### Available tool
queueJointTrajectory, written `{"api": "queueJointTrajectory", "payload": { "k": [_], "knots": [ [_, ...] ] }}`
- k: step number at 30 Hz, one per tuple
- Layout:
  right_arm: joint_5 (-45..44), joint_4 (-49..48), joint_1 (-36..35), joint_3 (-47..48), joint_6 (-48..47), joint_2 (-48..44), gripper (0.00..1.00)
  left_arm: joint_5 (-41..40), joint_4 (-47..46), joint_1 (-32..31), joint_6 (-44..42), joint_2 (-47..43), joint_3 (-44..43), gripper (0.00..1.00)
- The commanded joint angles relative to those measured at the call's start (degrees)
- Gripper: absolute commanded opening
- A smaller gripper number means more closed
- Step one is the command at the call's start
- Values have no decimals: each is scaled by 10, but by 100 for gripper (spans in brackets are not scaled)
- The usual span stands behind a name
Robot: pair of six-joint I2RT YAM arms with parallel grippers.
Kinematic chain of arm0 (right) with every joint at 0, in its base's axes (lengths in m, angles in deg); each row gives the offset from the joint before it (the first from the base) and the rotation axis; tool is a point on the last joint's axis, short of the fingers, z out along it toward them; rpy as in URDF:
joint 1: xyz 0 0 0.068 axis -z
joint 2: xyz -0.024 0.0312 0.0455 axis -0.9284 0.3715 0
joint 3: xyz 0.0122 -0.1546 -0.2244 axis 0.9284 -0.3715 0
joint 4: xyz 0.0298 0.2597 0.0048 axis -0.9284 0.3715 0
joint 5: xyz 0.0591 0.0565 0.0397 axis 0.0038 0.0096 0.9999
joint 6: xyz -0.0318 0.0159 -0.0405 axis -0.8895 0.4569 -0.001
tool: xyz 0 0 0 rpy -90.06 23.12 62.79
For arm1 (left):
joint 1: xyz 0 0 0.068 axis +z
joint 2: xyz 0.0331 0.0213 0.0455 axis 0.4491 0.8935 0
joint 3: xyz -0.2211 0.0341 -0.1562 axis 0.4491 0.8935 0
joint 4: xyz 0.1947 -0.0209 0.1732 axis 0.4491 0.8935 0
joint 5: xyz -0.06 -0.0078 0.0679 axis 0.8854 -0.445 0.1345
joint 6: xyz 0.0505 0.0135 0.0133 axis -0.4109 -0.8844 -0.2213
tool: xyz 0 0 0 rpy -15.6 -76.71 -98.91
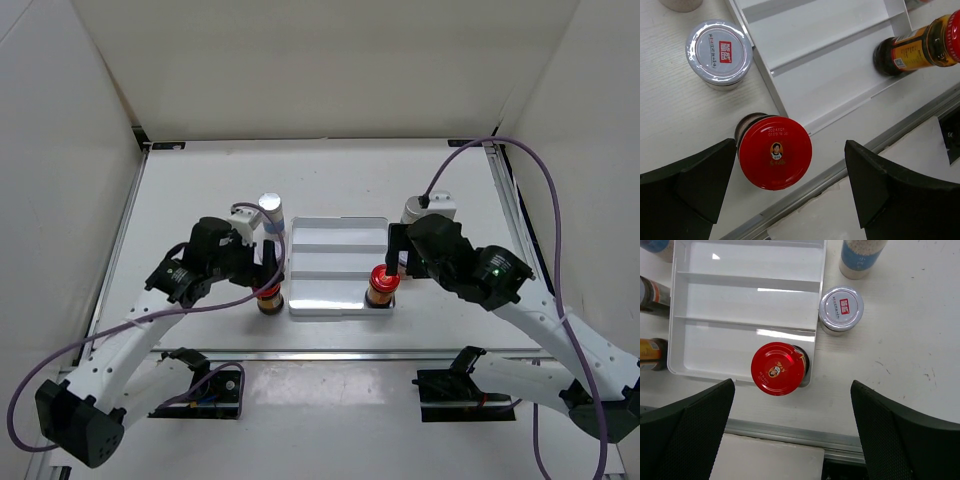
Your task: Organize the condiment bottles
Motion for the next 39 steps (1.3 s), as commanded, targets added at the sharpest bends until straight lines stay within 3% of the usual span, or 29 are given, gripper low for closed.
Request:
{"api": "queueJointTrajectory", "payload": {
  "k": [1, 5, 12, 17, 18, 24, 29, 33, 34, 35, 36, 37, 38, 39],
  "knots": [
    [-9, 3, -3, 0, -2, -10, 100, -2, -4, -19, -9, 17, -14, 100],
    [-9, 10, -3, 0, -15, -4, 100, -36, 19, -42, -9, 68, -21, 99],
    [-20, 16, -3, -11, -15, -9, 100, -77, 36, -65, -3, 136, -49, 70],
    [-38, 26, -3, -16, -21, -27, 100, -136, 55, -65, 3, 99, -60, 48],
    [-43, 32, -3, -16, -21, -33, 100, -144, 63, -65, 17, 79, -70, 38],
    [-48, 48, -3, -21, -21, -55, 100, -142, 69, -65, 35, 34, -129, 15],
    [-54, 54, -3, -27, -21, -67, 100, -137, 74, -65, 35, 48, -185, 11],
    [-60, 72, -3, -27, -15, -72, 100, -160, 91, -65, 35, 67, -191, 42],
    [-60, 72, -3, -21, -15, -73, 100, -166, 97, -65, 35, 67, -185, 58],
    [-60, 77, -3, -21, -15, -78, 100, -174, 105, -65, 35, 67, -185, 65],
    [-60, 77, -3, -21, -10, -78, 100, -195, 122, -65, 35, 59, -177, 82],
    [-60, 77, -3, -21, -10, -85, 100, -207, 133, -65, 41, 59, -166, 92],
    [-60, 77, -3, -27, -10, -85, 100, -219, 144, -65, 42, 53, -160, 100],
    [-60, 77, -3, -32, -10, -90, 100, -240, 156, -65, 49, 53, -160, 100]
  ]
}}
